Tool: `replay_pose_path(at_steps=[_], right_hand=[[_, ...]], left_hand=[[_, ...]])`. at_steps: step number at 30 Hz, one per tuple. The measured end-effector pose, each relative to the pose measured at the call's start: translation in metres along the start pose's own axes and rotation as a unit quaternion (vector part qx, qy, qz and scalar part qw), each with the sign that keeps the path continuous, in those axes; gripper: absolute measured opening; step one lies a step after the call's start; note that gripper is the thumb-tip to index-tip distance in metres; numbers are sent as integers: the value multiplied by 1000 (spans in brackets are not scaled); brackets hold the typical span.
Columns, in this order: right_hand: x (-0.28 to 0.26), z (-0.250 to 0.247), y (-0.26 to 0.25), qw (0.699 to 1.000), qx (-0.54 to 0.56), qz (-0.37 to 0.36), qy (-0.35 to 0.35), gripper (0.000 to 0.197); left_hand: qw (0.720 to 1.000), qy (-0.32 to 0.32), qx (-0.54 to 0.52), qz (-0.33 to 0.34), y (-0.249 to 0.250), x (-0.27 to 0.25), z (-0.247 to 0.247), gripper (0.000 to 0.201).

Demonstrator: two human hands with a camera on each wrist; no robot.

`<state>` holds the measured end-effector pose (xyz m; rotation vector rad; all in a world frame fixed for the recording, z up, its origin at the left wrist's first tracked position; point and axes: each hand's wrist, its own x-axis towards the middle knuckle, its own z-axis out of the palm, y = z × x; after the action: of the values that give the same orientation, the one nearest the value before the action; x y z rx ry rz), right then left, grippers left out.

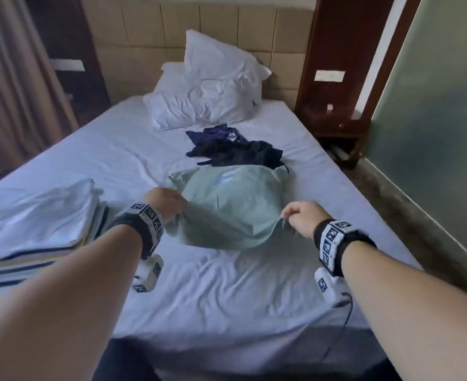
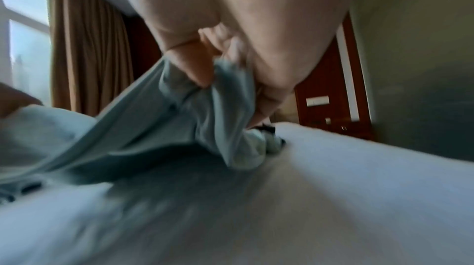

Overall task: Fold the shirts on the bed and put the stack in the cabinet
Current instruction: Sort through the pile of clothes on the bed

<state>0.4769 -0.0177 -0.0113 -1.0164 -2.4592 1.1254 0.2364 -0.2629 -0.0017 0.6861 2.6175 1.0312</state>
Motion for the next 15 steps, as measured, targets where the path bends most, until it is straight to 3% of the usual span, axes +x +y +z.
replay_pose_path(at_steps=[2, 4, 5, 7, 10, 15], right_hand=[[-8, 27, 34, 998, -22, 36, -53, 22], [-8, 37, 55, 995, -44, 91, -14, 12], [-7, 39, 64, 989, -63, 132, 12, 16], [-6, 48, 77, 974, -59, 215, 26, 34], [-5, 68, 91, 959, 12, 283, -4, 59], [7, 79, 92, 947, 38, 316, -38, 59]], left_hand=[[998, -3, -32, -50, -41, -4, 28, 22], [992, 12, -41, -123, -74, 0, 41, 18], [985, 11, -31, -167, -84, 1, 42, 14], [969, 5, -21, -246, -110, 7, 48, 29], [969, -48, -29, -242, -129, 13, 55, 41], [936, -94, -130, -314, -146, 17, 64, 35]])
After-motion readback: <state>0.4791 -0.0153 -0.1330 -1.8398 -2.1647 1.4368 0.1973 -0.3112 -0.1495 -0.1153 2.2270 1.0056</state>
